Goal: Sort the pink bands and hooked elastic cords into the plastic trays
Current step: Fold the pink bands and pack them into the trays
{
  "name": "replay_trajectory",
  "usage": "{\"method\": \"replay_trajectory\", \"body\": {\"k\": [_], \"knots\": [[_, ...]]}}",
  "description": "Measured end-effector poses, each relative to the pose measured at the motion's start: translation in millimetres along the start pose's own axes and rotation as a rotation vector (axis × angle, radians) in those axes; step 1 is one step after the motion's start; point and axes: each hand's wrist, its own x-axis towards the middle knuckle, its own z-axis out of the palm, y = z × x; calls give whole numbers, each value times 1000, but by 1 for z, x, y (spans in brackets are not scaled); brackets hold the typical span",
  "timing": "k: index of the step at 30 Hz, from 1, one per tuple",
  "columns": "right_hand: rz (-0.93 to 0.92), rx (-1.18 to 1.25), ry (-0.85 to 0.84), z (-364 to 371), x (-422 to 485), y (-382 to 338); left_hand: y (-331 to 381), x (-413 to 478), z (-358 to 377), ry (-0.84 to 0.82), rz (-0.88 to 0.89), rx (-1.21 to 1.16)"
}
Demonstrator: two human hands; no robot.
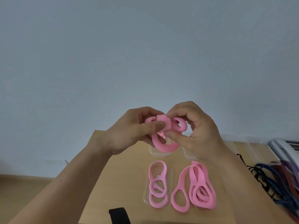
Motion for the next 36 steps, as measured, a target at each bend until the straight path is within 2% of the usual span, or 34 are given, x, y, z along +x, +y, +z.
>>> {"method": "replay_trajectory", "body": {"k": [6,12,15,19,23,27,29,33,36], "knots": [[58,32,-31,3,1,5,-4,2,-3,41,6,-35],[306,105,-54,3,2,9,-8,3,-7,55,79,83],[367,120,-33,5,3,10,-12,5,-7,94,124,140],[416,120,-40,7,8,9,-16,4,-5,150,223,327],[526,220,-59,10,12,7,-20,4,-7,177,350,535],[521,229,-96,15,13,11,-25,4,-10,190,394,641],[506,260,-67,18,14,15,-29,4,-13,198,312,533],[493,238,-24,26,14,20,-31,6,-27,173,31,129],[519,195,-29,34,14,24,-34,8,-37,111,-75,-76]]}}
